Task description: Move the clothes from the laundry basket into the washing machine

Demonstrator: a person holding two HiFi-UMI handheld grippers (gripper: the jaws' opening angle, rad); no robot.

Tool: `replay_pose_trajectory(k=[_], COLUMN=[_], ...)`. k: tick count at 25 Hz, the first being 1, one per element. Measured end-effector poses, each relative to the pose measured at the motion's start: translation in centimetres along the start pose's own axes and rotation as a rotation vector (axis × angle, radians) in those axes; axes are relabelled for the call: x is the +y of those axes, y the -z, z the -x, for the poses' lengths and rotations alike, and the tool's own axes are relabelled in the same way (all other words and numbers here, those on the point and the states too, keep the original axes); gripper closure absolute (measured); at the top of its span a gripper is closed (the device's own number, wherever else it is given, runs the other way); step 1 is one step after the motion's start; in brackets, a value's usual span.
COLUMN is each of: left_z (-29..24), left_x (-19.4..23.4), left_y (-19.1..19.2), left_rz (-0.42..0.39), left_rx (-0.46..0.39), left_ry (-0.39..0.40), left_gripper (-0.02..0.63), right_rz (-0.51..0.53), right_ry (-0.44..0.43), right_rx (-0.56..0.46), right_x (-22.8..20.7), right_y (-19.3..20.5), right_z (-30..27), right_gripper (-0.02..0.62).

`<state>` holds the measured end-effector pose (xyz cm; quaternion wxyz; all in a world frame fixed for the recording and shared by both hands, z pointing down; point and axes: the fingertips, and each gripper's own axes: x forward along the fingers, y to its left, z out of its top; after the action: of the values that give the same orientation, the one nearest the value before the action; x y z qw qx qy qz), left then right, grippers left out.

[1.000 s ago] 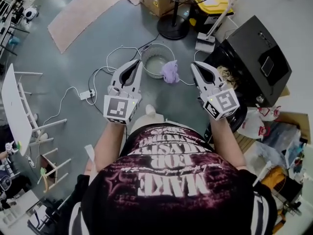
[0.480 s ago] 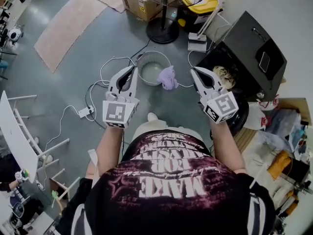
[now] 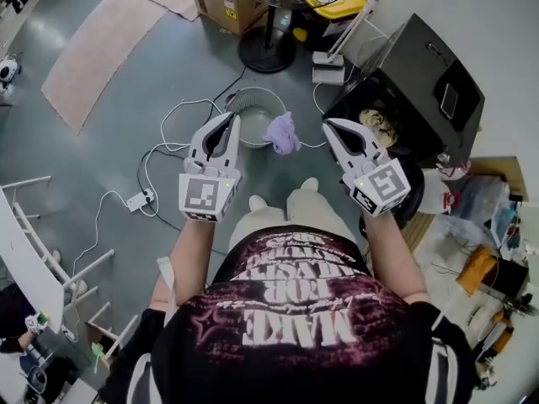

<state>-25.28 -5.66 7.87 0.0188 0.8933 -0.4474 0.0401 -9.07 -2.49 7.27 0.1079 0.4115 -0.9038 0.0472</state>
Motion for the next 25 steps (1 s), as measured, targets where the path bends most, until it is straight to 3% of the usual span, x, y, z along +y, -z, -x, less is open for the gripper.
replay_pose_trajectory(k=[9, 15, 25], left_z=[-1.0, -2.6, -7.9], left_x=[1.2, 1.3, 1.0], left_y=[2.0, 1.0, 6.3], left_rz=[-0.005, 0.005, 0.004], left_rx=[0.053, -0.009, 0.087], left_ry=[-0.053, -0.063, -0.062], left_gripper=[0.601, 0.601, 0.601], right_rz=[-0.035, -0.114, -0.117], right_ry=[-0.040, -0.058, -0.043], right_rx=[-0.004, 0.004, 0.039], right_x=[-2.3, -5.1, -9.2], right_y=[1.7, 4.7, 9.6], right_z=[-1.7, -4.3, -6.8], right_gripper=[0.591, 0.591, 0.591])
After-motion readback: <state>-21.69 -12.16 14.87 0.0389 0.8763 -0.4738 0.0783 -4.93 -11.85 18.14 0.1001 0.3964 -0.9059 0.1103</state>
